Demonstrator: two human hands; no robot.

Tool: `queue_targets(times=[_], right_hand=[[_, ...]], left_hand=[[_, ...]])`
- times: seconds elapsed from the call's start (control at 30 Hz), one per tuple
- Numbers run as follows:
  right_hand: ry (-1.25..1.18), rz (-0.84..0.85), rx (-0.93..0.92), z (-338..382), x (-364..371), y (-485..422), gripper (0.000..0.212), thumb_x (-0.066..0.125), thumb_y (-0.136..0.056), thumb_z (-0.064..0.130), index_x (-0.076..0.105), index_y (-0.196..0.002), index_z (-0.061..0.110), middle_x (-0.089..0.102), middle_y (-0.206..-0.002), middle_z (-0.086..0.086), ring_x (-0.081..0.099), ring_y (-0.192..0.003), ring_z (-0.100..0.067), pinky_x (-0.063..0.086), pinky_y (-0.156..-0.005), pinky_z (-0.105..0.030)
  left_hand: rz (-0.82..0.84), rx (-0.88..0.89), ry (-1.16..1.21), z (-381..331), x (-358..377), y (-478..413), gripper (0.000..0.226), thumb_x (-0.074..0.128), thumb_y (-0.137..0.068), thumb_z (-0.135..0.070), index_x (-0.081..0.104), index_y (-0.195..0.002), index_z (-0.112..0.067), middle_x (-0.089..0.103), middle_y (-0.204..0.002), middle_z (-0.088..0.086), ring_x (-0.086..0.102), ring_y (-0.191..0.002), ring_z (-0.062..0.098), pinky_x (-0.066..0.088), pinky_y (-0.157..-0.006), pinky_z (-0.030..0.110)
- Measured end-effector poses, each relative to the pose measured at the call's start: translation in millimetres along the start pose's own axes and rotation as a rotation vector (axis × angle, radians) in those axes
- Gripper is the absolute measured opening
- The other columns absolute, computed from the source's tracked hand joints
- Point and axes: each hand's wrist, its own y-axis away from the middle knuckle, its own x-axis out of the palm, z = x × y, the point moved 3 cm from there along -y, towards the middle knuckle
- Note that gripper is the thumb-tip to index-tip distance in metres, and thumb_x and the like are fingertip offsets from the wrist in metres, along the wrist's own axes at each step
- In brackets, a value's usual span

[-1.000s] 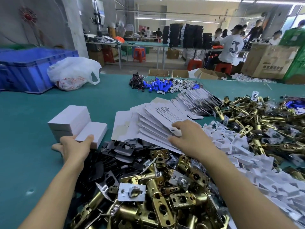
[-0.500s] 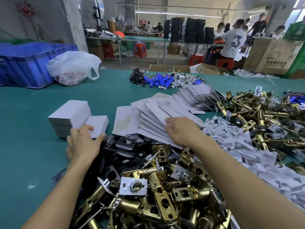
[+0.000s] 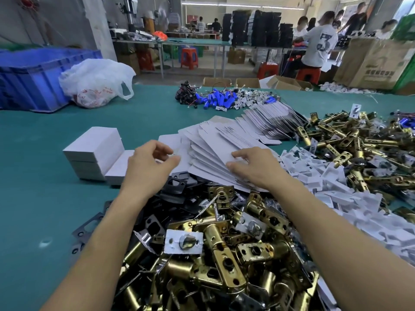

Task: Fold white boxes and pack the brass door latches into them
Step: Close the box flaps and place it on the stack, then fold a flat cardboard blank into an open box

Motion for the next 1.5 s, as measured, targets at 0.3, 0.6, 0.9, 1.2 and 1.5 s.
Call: queue_targets(times=[0.3, 0.6, 0.9, 1.2, 1.5], right_hand=[[0.219, 0.039, -0.108, -2.4, 3.8, 1.6, 0.059, 0.051, -0.095, 0.055, 0.049, -0.143, 0.022, 0.059, -0.138, -0.009, 0.051, -0.127, -0.030, 0.039, -0.101, -0.037], [0.373, 0.073, -0.253, 9.7, -7.0, 11.2, 0.061, 0.056, -0.089, 0.057, 0.045, -0.144, 0.034, 0.066, -0.124, -0.001, 0.058, -0.116, -0.028, 0.048, -0.092, -0.040], [0.371, 0.086, -0.208, 20.0, -17.1, 14.1, 0.018, 0.042, -0.094, 0.023, 0.057, -0.099, 0.016, 0.057, -0.085, -0.011, 0.053, -0.077, -0.033, 0.045, -0.066, -0.039], [0.139, -0.003, -0.439, 50.6, -32.7, 40.2, 0.012, 0.061, -0.095, 0.023, 0.072, -0.089, 0.021, 0.067, -0.076, -0.005, 0.053, -0.069, -0.018, 0.047, -0.066, -0.036], [-0.407, -0.037, -0.240, 23.8, -33.7, 62.6, 0.031, 0.071, -0.080, 0.052, 0.077, -0.097, 0.027, 0.075, -0.093, 0.010, 0.068, -0.090, -0.008, 0.056, -0.085, -0.039]], left_hand=[[0.125, 0.008, 0.115, -25.6, 27.6, 14.0, 0.009, 0.074, -0.089, -0.027, 0.066, -0.091, -0.029, 0.067, -0.089, -0.010, 0.060, -0.073, 0.007, 0.044, -0.062, 0.028], [0.203, -0.038, 0.149, -23.9, 51.2, 21.7, 0.019, 0.078, -0.086, -0.028, 0.061, -0.093, -0.031, 0.067, -0.097, -0.008, 0.066, -0.092, 0.012, 0.058, -0.084, 0.041], [0.402, -0.136, 0.131, -17.5, 61.6, 27.6, 0.028, 0.077, -0.086, -0.041, 0.056, -0.103, -0.033, 0.071, -0.104, -0.002, 0.068, -0.099, 0.015, 0.056, -0.091, 0.046], [0.443, -0.331, 0.523, -29.1, 57.0, 29.6, 0.063, 0.070, -0.071, -0.067, 0.070, -0.111, -0.019, 0.079, -0.098, 0.005, 0.077, -0.088, 0.022, 0.058, -0.066, 0.030], [0.348, -0.364, 0.715, -34.4, 38.0, 31.7, 0.018, 0.056, -0.092, -0.006, 0.070, -0.084, -0.012, 0.070, -0.067, 0.002, 0.066, -0.058, 0.017, 0.055, -0.052, 0.028]])
